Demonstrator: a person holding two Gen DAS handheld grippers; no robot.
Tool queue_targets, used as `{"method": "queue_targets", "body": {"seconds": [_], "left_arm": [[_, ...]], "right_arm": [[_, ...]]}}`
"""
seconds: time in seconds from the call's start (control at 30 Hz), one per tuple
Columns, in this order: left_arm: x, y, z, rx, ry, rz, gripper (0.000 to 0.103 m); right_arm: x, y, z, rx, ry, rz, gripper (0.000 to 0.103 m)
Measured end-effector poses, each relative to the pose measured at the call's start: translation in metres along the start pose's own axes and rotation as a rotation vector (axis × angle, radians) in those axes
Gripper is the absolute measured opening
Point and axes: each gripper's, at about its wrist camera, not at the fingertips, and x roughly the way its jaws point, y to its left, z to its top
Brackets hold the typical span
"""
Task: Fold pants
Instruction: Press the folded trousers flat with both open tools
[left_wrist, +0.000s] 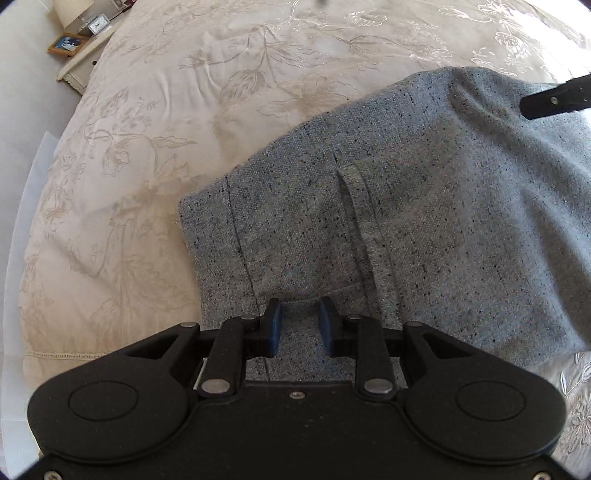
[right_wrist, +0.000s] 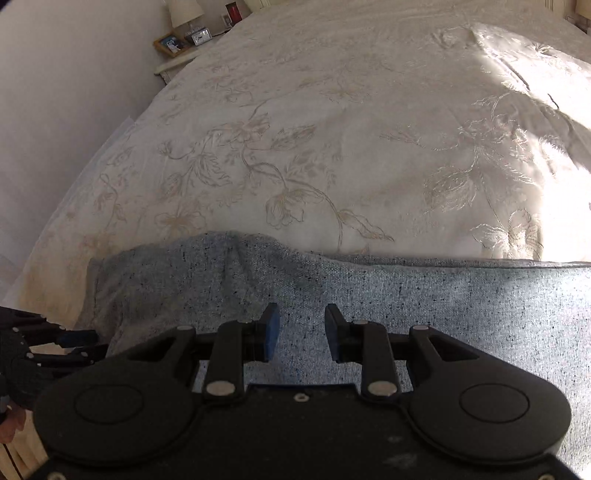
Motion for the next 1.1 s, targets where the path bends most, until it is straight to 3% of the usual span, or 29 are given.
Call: {"method": "queue_targets", "body": {"seconds": [0.3,0.47,0.73,0.93,1.1], "left_arm": [[0.000,0.007,-0.005,-0.004,-0.023,-0.021,0.035],[-0.023,0.002,-0.010,-0.026,-0.039,0.010,0.033],[-0.079,-0.037,-0.035,-0.062,-0.108,-0.072,0.033],[-0.108,-0.102,-0.065,0.005,-0.105,-0.148,0.034],[-0.118,-0.140,-0.077,0.008,-0.091,-0.181,0.034]], "right_arm": [[0.070,-0.024,0.044,0.015,0.039,-0.137,0.029],[0.046,-0.028,0.045,0.009,0.009,-0.125,0.029],[-0.052,-0.034,-0.018,0.019,-0.072,-0.096,0.029],[-0.097,-0.029,-0.083,0.002,-0.013,-0.060,0.029],[-0.110,-0.020,-0.125,-0.034,0.056,-0.019,0.029]]}}
